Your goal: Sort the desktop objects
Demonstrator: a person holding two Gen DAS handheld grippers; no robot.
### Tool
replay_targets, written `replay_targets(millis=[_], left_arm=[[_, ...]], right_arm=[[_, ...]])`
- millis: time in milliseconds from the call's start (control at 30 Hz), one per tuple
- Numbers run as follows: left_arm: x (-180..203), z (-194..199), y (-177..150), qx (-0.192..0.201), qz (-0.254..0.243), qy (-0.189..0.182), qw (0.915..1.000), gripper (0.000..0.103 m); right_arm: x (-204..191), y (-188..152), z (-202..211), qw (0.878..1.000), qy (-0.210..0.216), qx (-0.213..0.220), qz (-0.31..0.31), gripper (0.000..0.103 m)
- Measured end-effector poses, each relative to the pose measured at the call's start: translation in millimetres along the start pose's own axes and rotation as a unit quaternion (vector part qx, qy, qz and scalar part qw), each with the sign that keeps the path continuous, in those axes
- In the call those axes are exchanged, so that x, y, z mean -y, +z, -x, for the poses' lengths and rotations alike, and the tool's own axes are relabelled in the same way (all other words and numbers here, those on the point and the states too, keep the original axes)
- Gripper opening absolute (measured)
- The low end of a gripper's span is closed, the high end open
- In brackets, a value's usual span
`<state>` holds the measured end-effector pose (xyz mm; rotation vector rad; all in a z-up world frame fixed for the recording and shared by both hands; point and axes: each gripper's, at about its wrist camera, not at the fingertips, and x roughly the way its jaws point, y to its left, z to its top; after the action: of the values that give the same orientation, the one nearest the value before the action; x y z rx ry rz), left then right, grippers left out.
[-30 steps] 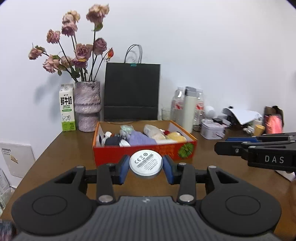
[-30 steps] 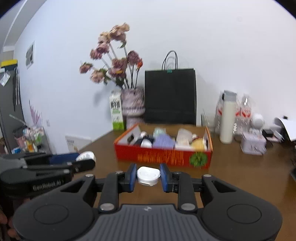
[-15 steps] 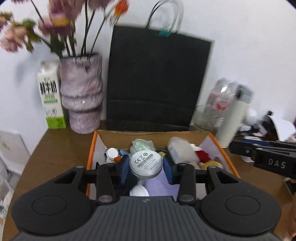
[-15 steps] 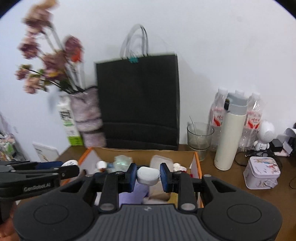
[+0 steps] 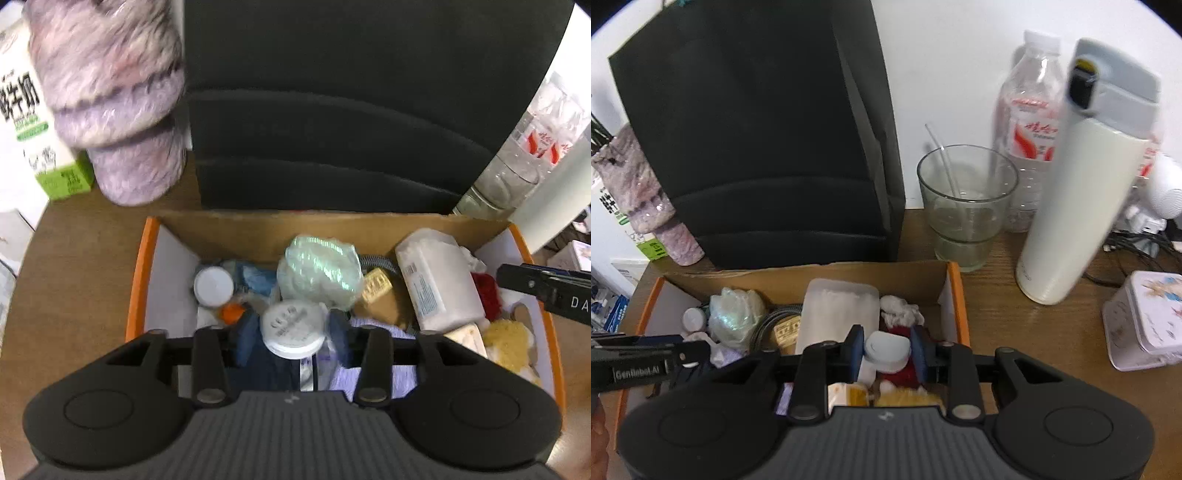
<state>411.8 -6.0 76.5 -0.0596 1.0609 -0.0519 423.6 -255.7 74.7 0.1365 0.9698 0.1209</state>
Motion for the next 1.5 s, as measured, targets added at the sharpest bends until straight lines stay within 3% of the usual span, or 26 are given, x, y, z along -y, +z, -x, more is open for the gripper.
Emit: replay_targets(millis=[33,100,167,300,433,600,767,900,1100,1267,1400,1500], left_arm=[[1,0,1,0.008,-0.001,0.004,1.0000,0.075],[4,3,2,0.028,-0.003,0.009,0.9996,0.080],[4,5,4,0.028,-0.006,0.007,0.9996,0.081],[8,16,1,0.035,-0.001,0.016,0.9992,0.102],[12,38,-10,0.062,-0.007,0.035,0.9974,0.103],[18,79,-37,0.118,-0.009,0.029,0.9926,0.103],[26,123,-81,0.194,-0.026,0.035,0.9801,0.103],[18,153,-117,0.229,-0.005,0.021,0.9732,0.103],[7,193,-182,0.270,0.014,0.029,0.9622,0.103],[2,235,-248,0.290,0.022,0.010,0.9568,0.103],[3,262,-313,0.323,0.008,-0.021,0.9461,0.103],[9,273,-359,0.334,-0.001,-0.019,0.9424,0.103]], right_arm=[[1,1,-3,1.000,0.003,0.002,-0.007,0.055],[2,1,-3,1.000,0.003,0.014,-0.014,0.069],[2,0,2,1.000,0.001,0.023,-0.011,0.069],[-4,-2,9,1.000,-0.011,0.021,-0.007,0.072],[-17,-11,31,0.999,-0.018,0.038,0.021,0.079],[-34,-33,77,0.993,-0.032,0.107,0.041,0.084],[-48,-70,124,0.985,-0.027,0.157,0.059,0.087],[-52,-104,153,0.982,-0.027,0.175,0.063,0.087],[-51,-163,187,0.977,-0.023,0.201,0.067,0.088],[-51,-224,226,0.972,-0.014,0.228,0.064,0.088],[-48,-282,261,0.964,0.001,0.261,0.051,0.097],[-48,-326,282,0.961,0.008,0.271,0.048,0.099]])
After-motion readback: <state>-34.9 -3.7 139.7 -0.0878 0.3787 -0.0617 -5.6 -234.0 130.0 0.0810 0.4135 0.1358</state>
